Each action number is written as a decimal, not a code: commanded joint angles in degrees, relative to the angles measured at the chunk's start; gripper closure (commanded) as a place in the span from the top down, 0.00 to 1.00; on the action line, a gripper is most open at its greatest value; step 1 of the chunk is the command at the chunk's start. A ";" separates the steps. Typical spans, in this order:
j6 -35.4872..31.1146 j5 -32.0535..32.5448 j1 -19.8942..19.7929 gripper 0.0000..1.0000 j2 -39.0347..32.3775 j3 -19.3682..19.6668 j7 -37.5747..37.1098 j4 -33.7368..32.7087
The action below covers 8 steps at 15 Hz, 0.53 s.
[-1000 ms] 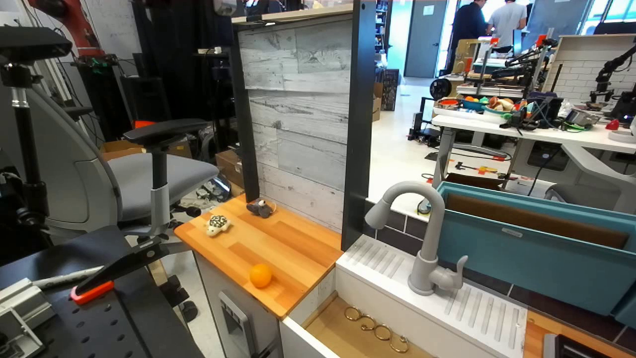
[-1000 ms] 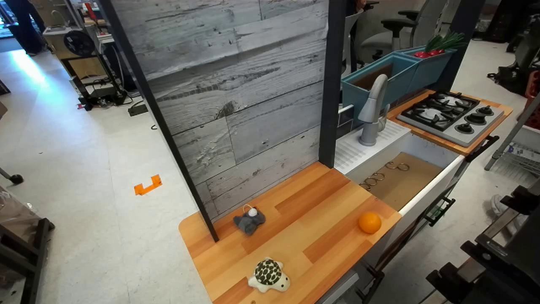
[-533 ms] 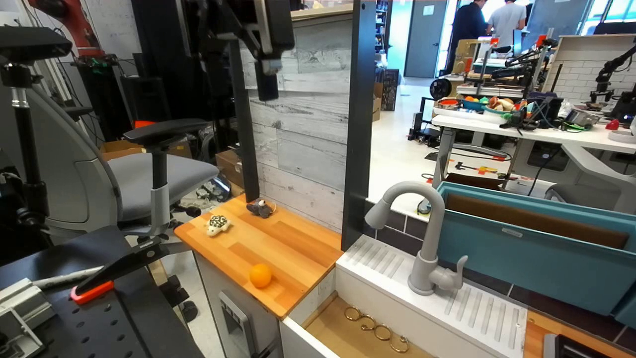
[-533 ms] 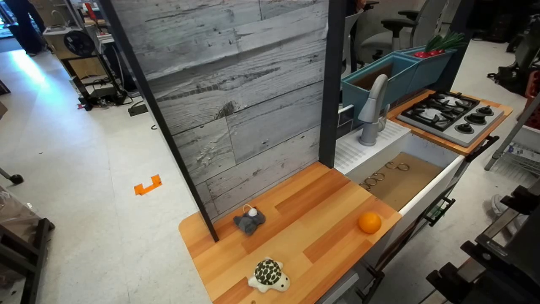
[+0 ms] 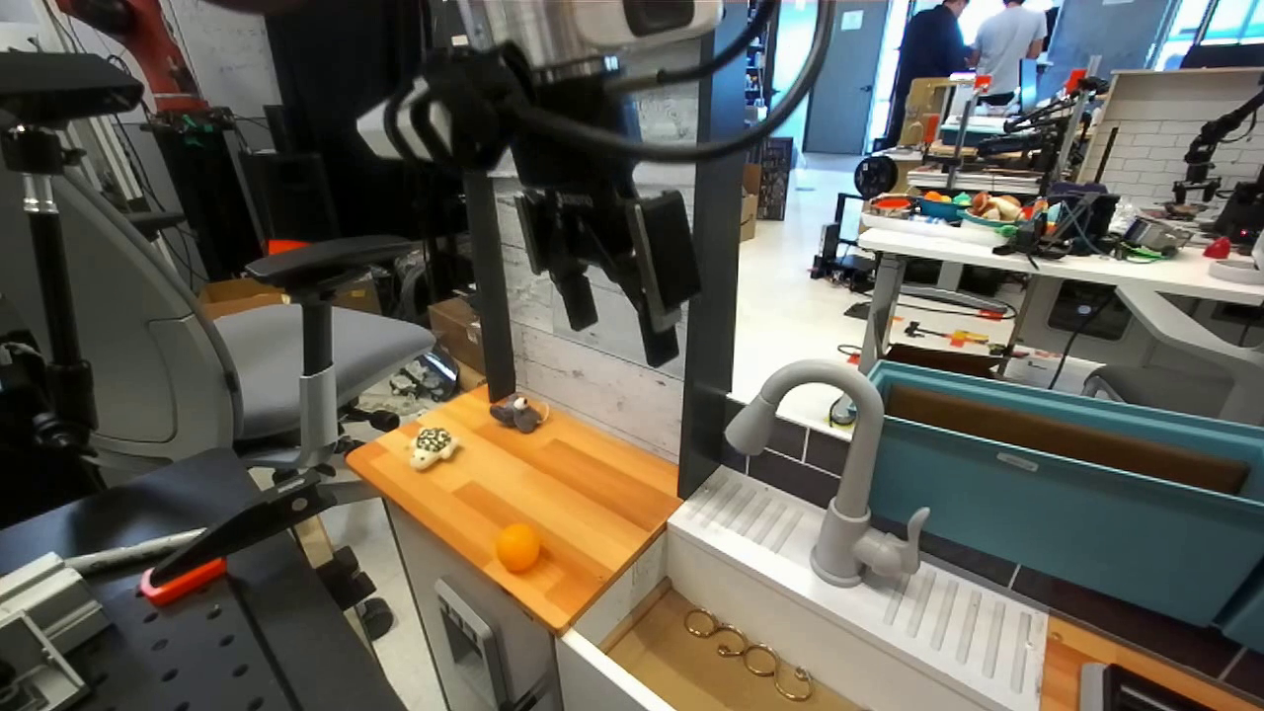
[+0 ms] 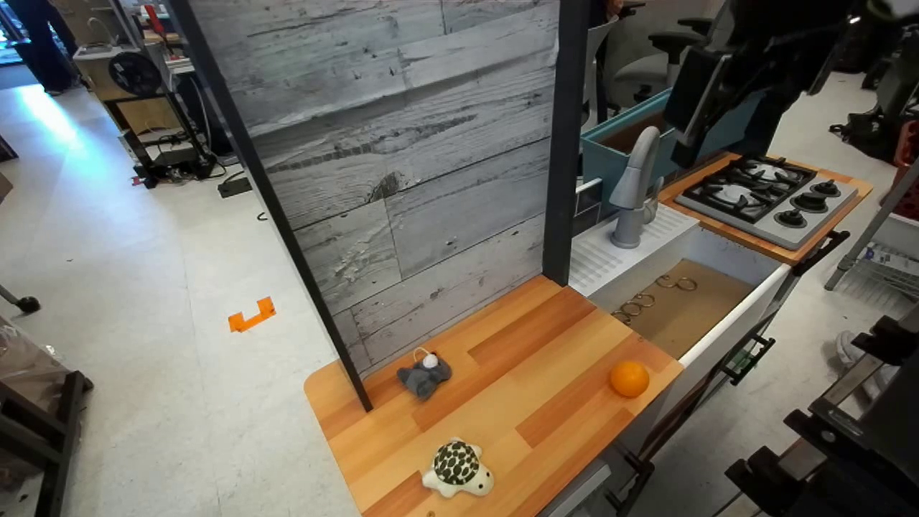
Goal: Push the faucet to the middle
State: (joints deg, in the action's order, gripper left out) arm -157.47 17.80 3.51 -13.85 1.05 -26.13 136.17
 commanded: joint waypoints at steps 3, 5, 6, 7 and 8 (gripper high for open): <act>-7.46 13.05 11.56 1.00 -8.22 15.55 -18.25 -3.91; -7.60 17.69 14.08 1.00 -11.04 18.61 -24.95 -5.50; -8.79 19.11 15.15 1.00 -12.47 19.88 -27.59 -6.16; -9.95 19.89 16.07 1.00 -14.01 20.82 -29.85 -7.04; -11.25 20.93 17.33 1.00 -15.42 22.07 -32.36 -7.91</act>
State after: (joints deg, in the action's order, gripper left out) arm -164.80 35.26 17.18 -24.63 19.26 -51.60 131.45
